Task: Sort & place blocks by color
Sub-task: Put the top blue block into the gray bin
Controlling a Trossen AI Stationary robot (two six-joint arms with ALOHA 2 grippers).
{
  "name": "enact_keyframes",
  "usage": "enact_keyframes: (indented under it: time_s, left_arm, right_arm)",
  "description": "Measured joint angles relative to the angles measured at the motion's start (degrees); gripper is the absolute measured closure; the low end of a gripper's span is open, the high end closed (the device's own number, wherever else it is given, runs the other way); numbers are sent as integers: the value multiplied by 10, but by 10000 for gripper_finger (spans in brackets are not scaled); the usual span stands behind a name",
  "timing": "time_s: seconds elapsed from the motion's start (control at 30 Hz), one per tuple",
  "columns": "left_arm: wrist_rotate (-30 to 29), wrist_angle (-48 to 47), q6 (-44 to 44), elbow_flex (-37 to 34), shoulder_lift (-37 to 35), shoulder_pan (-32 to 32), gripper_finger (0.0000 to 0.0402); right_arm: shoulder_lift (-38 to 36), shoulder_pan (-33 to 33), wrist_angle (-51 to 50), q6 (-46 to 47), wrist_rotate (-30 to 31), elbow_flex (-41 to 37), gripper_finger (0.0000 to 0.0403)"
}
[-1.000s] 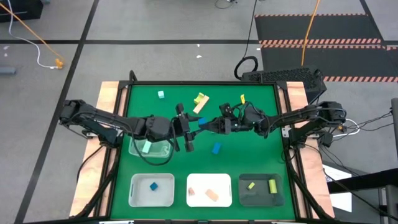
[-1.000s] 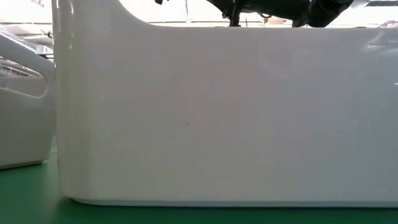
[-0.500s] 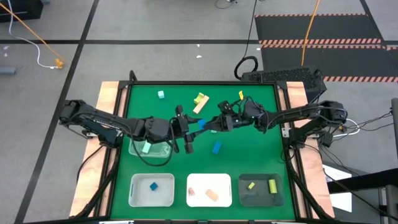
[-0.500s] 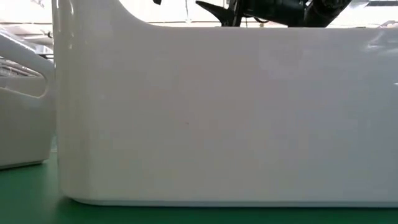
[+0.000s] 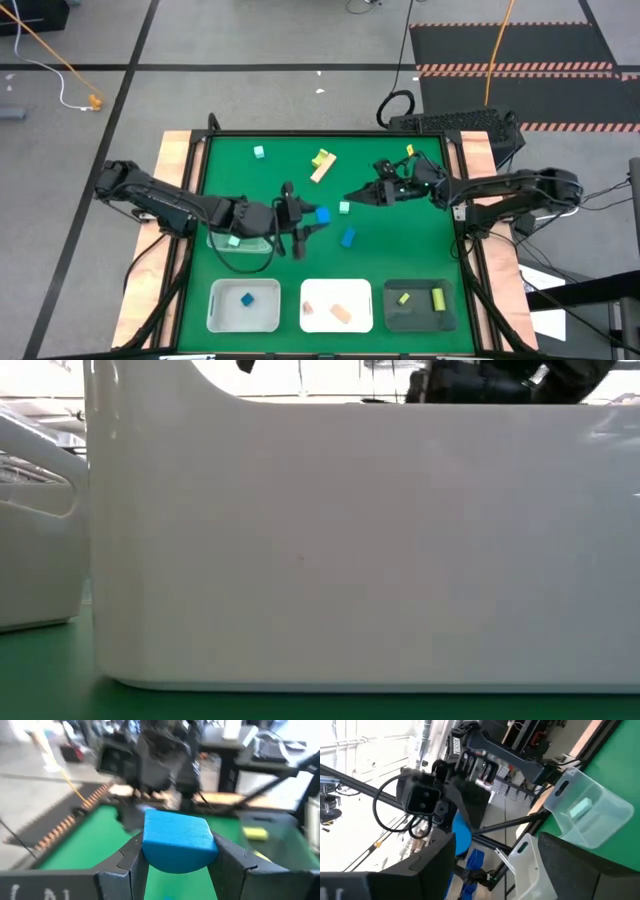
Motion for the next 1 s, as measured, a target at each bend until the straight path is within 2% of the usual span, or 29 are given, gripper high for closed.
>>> enact_keyframes:
  time_s: [0.2,0.3,0.47,0.53,0.63,0.83,1.0]
  left_arm:
    - [34,-108,-125,0,0,-47,227]
    - [66,-165,-203,0,-1,-62,234]
    - [169,-223,-334,0,-2,-95,238]
    - [216,-254,-388,0,-2,-116,238]
    - [255,-292,-476,0,-2,-157,236]
    - [262,-305,-593,0,-2,-249,237]
    - [222,-387,-684,0,8,-293,238]
  right_arm:
    - [-51,4,0,-5,4,-84,138]
    - [-64,15,10,-5,38,-119,142]
    - [-70,33,64,-5,107,-168,148]
    - [-69,37,91,-5,109,-180,149]
    - [-69,41,118,-5,109,-191,149]
    - [-69,44,135,-5,110,-191,149]
    - [-69,44,134,-19,108,-191,149]
